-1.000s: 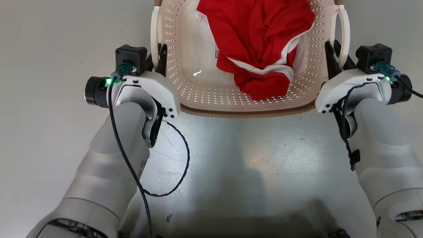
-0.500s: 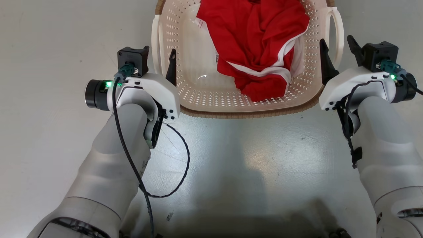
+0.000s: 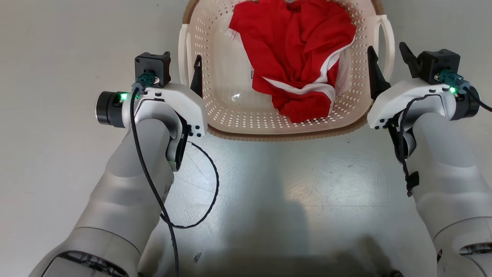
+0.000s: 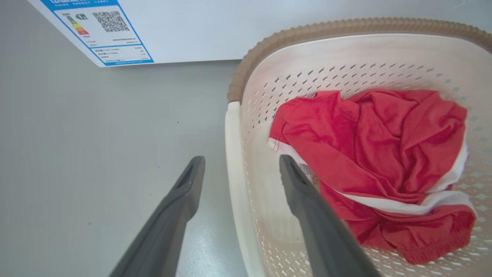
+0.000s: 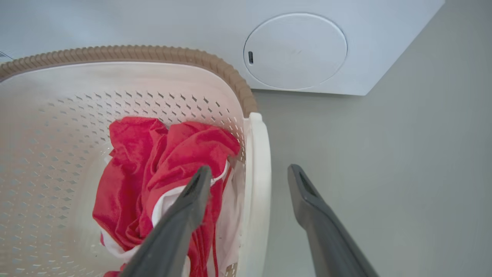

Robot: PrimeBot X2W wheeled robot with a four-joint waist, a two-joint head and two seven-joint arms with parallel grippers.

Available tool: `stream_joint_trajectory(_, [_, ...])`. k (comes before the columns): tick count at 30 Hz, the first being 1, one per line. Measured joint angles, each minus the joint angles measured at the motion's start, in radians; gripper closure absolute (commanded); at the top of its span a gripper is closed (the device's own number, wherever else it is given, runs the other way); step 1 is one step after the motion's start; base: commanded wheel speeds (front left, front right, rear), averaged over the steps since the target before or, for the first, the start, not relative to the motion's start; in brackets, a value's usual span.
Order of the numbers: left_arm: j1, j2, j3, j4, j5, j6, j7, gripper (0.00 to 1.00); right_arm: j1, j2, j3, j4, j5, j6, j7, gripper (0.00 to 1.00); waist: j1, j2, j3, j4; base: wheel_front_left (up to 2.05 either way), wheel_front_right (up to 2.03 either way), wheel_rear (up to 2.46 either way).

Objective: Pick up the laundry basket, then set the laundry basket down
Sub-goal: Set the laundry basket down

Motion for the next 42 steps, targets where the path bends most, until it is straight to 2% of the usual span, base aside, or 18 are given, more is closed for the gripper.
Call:
stream_joint_trajectory(7, [0.007,0.000,0.031,0.005,0.010,0.000,0.000,0.00,0.008,0.000,0.073,-0.035,0.080,0.000,0.000,0.00,0.0000,0.0000,-0.053,-0.007,0.00,0.00,0.00])
stream_joint_trajectory(18, [0.101,0.003,0.103,-0.074,0.043,0.004,0.000,0.00,0.083,0.001,0.112,-0.083,0.126,0.000,0.000,0.00,0.0000,0.0001,-0.172,-0.020,0.00,0.00,0.00])
stream_joint_trajectory(29, [0.237,0.003,0.189,-0.185,0.074,-0.007,0.000,0.00,0.213,0.005,0.071,-0.171,0.113,0.000,0.000,0.00,-0.0001,0.0000,-0.336,-0.023,0.00,0.00,0.00])
stream_joint_trajectory(42, [0.421,0.004,0.248,-0.312,0.100,-0.029,0.000,0.00,0.355,0.010,0.046,-0.277,0.073,0.000,0.000,0.00,0.0000,0.0001,-0.517,-0.009,0.00,0.00,0.00])
